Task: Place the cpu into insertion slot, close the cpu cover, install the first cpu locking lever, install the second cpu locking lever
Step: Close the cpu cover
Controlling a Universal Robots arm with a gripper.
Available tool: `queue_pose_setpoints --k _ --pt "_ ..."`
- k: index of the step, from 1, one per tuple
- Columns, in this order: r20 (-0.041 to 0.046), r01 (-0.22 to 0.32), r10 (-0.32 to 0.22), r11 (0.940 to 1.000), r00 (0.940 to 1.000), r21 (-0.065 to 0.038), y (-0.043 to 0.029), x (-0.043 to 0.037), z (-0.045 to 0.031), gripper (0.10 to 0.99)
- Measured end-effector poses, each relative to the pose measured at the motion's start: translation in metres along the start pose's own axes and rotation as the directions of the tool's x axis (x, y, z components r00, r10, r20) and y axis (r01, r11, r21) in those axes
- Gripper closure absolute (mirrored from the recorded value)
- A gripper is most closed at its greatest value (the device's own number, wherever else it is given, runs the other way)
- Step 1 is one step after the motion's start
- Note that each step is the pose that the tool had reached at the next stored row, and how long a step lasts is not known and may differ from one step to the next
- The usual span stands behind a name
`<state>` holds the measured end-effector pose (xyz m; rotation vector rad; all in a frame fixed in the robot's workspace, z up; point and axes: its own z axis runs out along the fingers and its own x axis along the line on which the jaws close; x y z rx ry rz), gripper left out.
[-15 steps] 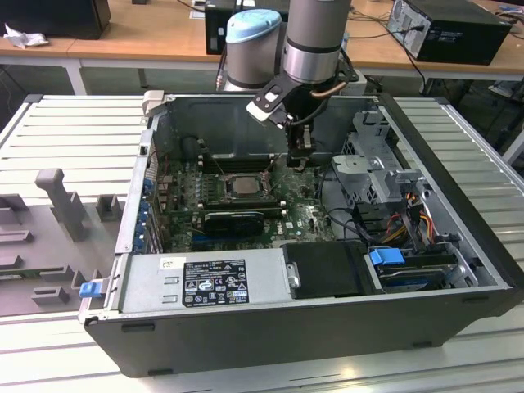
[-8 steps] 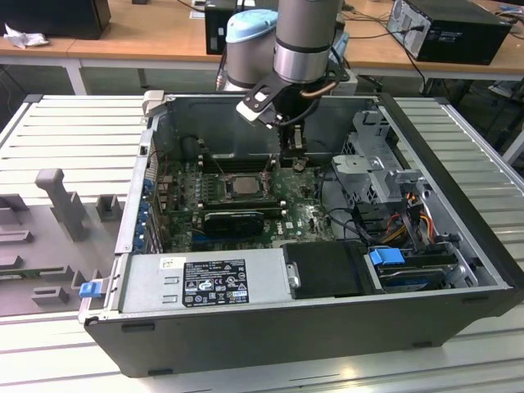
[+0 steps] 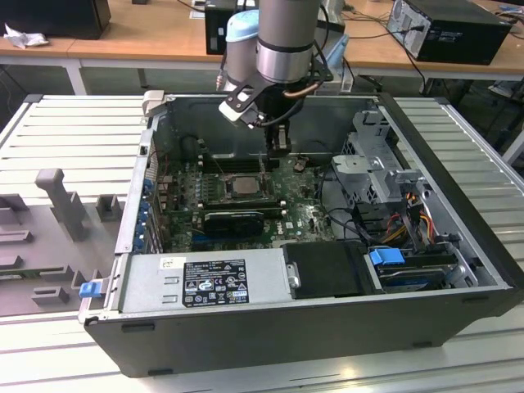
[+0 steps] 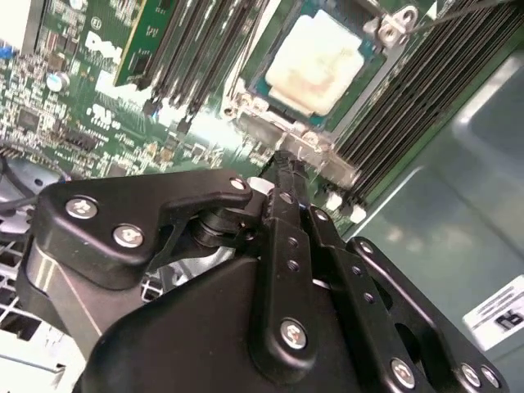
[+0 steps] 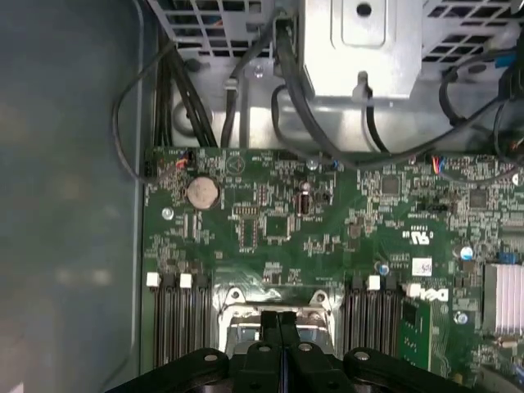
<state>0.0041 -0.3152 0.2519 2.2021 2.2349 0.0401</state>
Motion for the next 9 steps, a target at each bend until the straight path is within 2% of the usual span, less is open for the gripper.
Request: queue_pose_setpoints --k 2,5,6,9 --pt "0.0000 0.000 0.000 1.0000 1.0000 0.000 -0.0036 0.0000 0.0014 0.980" --pt "0.0001 0.000 0.000 1.0000 1.0000 0.000 -0.0078 -0.0001 0.0092 0.980" --pt "0.0001 0.001 -0.001 1.0000 1.0000 0.000 -0.0120 -0.0001 0.0134 0.980" --pt "-0.0007 0.015 -0.015 0.9999 0.9999 0.000 -0.0175 -0.0001 0.0182 0.980"
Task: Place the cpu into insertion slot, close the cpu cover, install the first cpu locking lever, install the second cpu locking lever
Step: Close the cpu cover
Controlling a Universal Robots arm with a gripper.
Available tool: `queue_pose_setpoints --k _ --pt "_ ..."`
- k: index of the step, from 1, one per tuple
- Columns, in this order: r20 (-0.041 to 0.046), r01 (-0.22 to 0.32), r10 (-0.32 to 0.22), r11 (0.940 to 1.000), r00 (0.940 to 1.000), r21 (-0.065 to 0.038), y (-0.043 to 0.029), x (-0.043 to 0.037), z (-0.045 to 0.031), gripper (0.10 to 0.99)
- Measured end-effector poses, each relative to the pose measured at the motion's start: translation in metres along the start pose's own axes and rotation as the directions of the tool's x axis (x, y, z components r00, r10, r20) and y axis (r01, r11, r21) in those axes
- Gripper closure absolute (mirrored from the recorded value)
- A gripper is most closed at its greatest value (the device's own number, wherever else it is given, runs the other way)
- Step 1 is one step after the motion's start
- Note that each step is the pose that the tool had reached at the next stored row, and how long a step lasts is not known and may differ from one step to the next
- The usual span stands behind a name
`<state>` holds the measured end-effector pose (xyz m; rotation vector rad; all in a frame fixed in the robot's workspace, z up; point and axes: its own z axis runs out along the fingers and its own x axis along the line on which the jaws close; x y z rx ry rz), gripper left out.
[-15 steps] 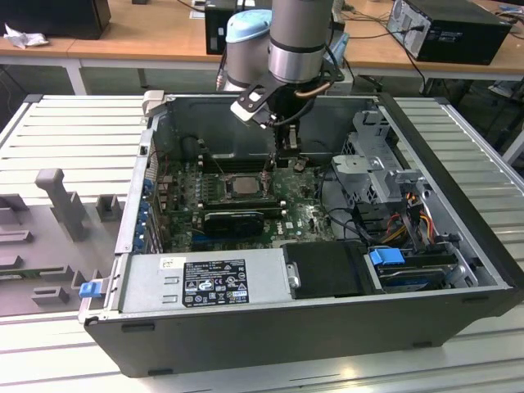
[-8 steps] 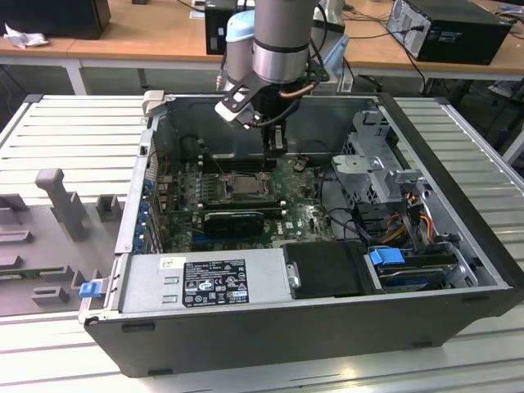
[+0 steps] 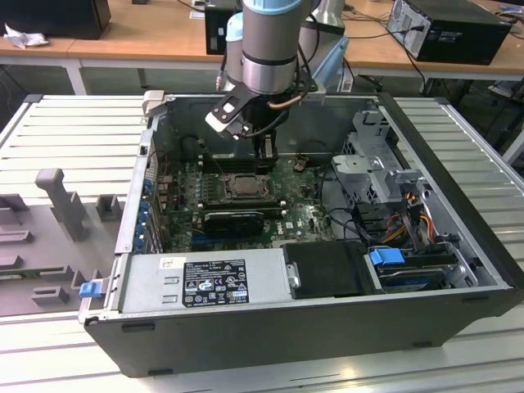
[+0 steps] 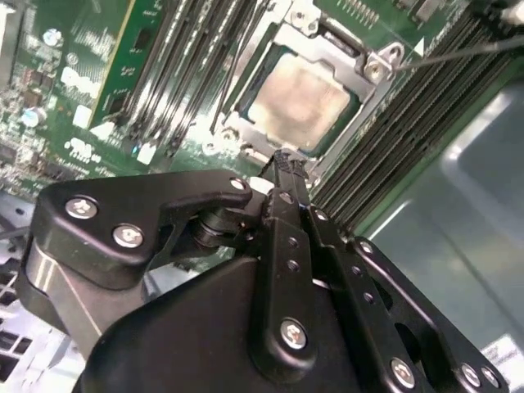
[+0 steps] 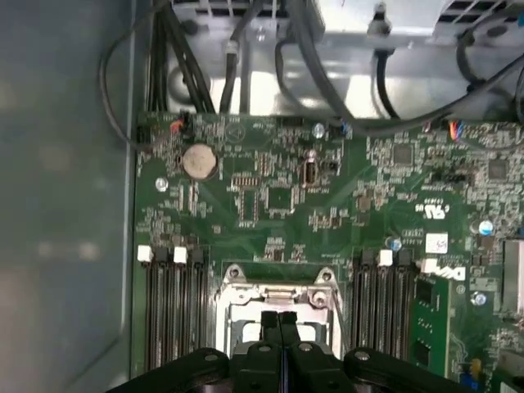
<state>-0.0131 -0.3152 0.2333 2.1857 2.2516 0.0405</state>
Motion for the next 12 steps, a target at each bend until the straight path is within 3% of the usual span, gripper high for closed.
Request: queue_pose_setpoints --k 3,5,7,10,12 --pt "-0.0008 0.041 -0.041 0.9992 0.9992 0.001 -0.0088 0.0002 0.0023 0.980" --pt "-0.0012 0.099 -0.099 0.9951 0.9951 0.002 -0.0091 0.0002 0.0030 0.980" --pt "-0.0015 0.105 -0.105 0.9945 0.9945 0.002 -0.0125 0.0003 0.0030 0.980" --pt "-0.0015 0.105 -0.105 0.9945 0.9945 0.002 -0.0253 0.0007 0.0028 0.980" --pt "-0.0014 0.105 -0.105 0.9945 0.9945 0.002 -0.0291 0.0008 0.0027 0.980"
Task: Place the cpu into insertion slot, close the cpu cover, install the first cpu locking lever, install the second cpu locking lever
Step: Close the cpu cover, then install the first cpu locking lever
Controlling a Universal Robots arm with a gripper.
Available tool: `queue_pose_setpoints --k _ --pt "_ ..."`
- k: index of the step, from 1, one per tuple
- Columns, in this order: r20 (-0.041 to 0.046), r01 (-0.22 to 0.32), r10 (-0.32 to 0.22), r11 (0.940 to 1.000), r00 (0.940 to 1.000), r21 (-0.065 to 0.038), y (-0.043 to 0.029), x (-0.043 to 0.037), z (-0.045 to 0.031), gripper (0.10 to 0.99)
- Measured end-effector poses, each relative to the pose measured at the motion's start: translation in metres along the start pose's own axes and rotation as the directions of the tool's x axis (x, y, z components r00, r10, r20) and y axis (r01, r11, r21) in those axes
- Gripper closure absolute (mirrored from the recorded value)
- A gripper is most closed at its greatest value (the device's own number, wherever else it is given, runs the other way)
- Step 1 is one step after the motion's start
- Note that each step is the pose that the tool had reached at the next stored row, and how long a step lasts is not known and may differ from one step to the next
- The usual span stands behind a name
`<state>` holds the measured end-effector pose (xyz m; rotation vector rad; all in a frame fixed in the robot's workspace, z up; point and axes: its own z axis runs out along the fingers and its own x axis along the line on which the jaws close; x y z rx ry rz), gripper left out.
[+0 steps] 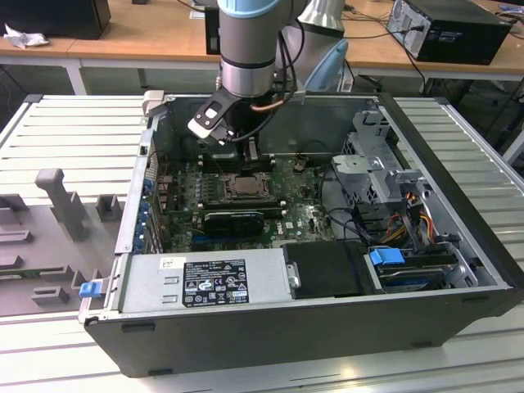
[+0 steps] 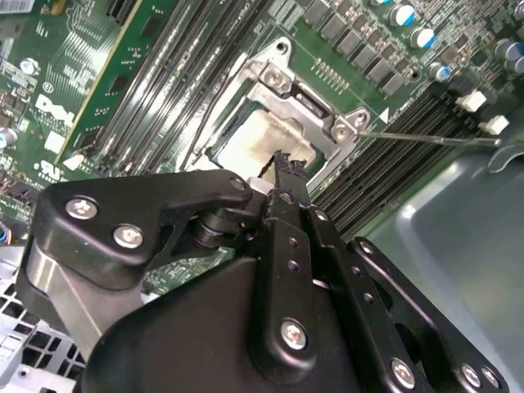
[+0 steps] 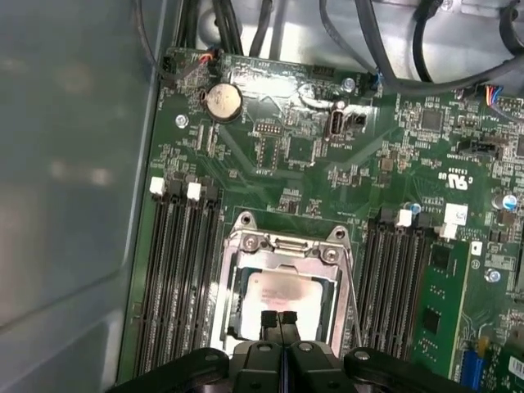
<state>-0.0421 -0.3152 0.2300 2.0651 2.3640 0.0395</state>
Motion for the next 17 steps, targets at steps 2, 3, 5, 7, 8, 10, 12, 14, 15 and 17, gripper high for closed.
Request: queue_pose_setpoints --k 2,3,5,7,8,10,12,14,15,17 --pt "0.0001 0.000 0.000 1.0000 1.0000 0.000 -0.0019 0.0003 -0.0001 0.980" --pt "0.0000 0.000 0.000 1.0000 1.0000 0.000 -0.0020 0.0003 -0.0003 0.980" --pt "0.0000 0.000 0.000 1.0000 1.0000 0.000 -0.0020 0.0003 -0.0021 0.980" --pt "0.0005 0.000 0.000 1.0000 1.0000 0.000 -0.0019 0.0003 -0.0046 0.980" --pt "0.0008 0.000 0.000 1.0000 1.0000 0.000 -0.0019 0.0004 -0.0051 0.980" --pt "0.0017 0.000 0.000 1.0000 1.0000 0.000 -0.0019 0.0004 -0.0069 0.980" --pt "0.0019 0.000 0.000 1.0000 1.0000 0.000 -0.0018 0.0004 -0.0093 0.980" --pt "0.0019 0.000 0.000 1.0000 1.0000 0.000 -0.0018 0.0004 -0.0115 0.980" --pt "0.0020 0.000 0.000 1.0000 1.0000 0.000 -0.0017 0.0005 -0.0152 0.980" --pt "0.0022 0.000 0.000 1.0000 1.0000 0.000 -0.0017 0.0005 -0.0175 0.980"
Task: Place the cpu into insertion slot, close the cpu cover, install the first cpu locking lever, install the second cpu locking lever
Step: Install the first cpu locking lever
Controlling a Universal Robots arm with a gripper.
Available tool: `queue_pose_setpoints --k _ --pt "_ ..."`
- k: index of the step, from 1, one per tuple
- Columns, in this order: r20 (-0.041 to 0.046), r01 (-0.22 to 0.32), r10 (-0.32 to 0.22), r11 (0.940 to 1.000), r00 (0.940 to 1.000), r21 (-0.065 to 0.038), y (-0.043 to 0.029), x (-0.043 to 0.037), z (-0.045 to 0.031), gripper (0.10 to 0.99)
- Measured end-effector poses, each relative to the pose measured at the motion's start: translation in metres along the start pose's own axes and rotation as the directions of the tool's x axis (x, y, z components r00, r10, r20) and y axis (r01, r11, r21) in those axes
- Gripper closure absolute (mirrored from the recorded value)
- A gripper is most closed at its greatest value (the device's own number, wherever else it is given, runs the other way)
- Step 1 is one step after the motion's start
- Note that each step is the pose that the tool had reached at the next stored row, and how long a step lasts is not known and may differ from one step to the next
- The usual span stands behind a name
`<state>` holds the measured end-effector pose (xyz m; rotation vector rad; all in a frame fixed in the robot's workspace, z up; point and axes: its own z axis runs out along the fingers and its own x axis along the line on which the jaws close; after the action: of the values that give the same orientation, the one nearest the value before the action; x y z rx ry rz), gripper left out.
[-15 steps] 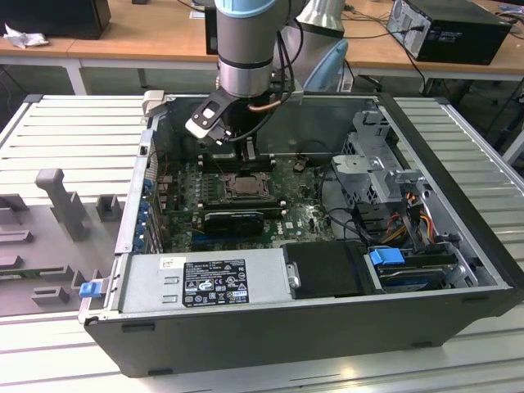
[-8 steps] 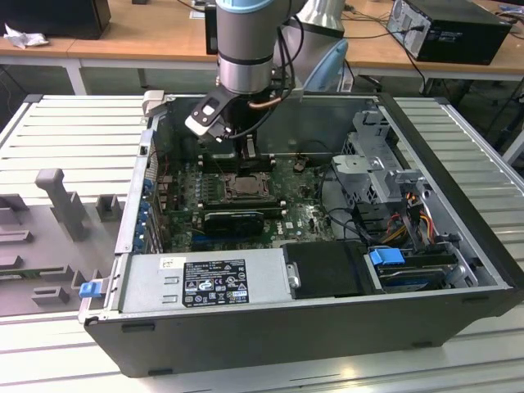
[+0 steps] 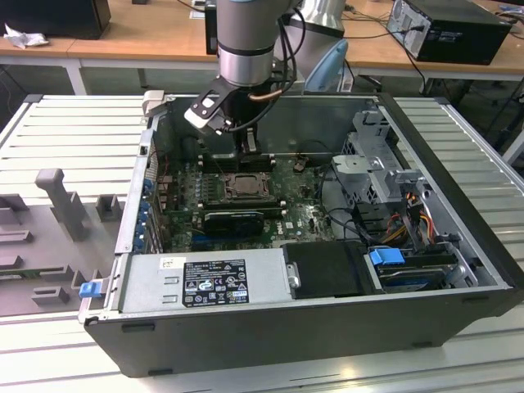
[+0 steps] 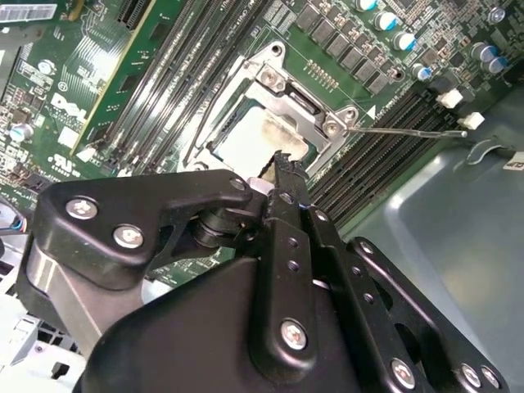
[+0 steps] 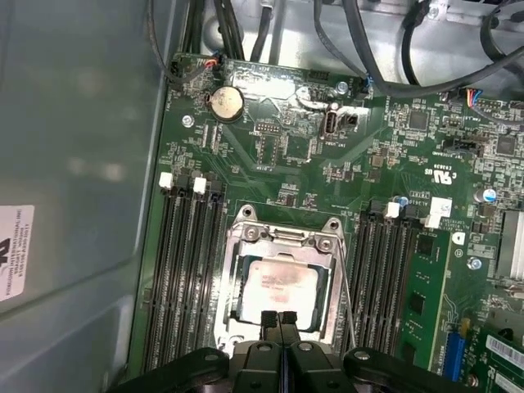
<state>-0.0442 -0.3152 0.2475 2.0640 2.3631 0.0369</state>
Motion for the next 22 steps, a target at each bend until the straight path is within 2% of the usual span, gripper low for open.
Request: queue_pose_setpoints --k 6,20,22 --pt "0.0000 -0.001 0.001 1.0000 1.0000 0.000 0.0002 0.0001 -0.0095 0.980" --pt "0.0001 -0.002 0.002 1.0000 1.0000 0.000 0.0008 0.0005 -0.0384 0.980" --pt "0.0005 -0.002 0.002 1.0000 1.0000 0.000 0.0008 0.0005 -0.0399 0.980"
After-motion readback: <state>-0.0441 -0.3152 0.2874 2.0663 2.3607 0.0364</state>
